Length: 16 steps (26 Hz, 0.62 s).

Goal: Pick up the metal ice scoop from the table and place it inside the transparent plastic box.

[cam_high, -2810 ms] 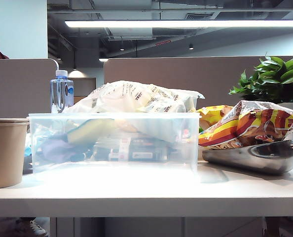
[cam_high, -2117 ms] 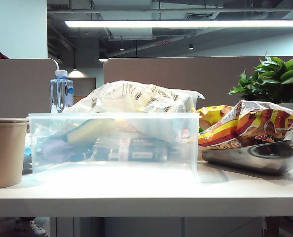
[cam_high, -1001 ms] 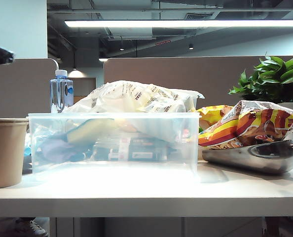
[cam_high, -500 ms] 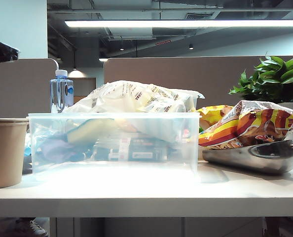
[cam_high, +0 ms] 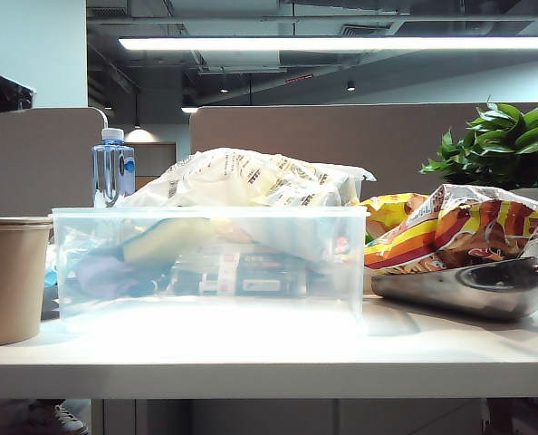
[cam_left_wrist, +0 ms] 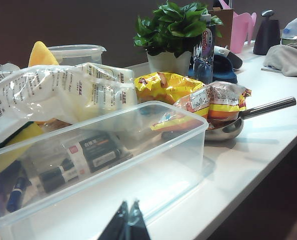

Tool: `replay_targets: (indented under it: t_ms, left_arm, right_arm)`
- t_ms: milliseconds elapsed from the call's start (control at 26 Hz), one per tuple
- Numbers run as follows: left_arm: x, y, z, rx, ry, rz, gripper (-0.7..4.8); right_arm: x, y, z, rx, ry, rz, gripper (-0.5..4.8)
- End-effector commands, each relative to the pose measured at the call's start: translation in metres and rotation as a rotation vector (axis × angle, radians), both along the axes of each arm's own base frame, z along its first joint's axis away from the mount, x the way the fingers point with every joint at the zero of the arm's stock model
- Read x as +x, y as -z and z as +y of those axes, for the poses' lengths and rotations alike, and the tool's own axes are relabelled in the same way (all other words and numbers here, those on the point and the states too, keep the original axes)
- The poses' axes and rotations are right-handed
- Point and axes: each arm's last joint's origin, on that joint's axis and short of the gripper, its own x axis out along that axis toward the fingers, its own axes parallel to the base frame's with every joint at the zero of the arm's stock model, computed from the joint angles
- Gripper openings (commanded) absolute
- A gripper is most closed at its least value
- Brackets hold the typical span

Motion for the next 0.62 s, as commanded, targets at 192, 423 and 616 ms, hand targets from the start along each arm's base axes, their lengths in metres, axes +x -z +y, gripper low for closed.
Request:
replay_targets:
  t_ms: [192,423,616]
  left_arm:
    - [0.000,-0.001,0.000,-0.002,0.001,-0.009,-0.05]
    - [0.000,-0.001,0.000,-0.002,0.001,-0.009,-0.05]
    - [0.000,-0.001,0.000,-0.002,0.001,-0.008,-0.05]
  right_arm:
    - [0.026,-0.016,0.000,-0.214,-0.122,0.222,4.79]
    - [0.054,-0.008,0.001,-0.294,-0.230,0.451,4.79]
    - [0.078,0.004,0.007,-0.359,-0.336,0.596,4.79]
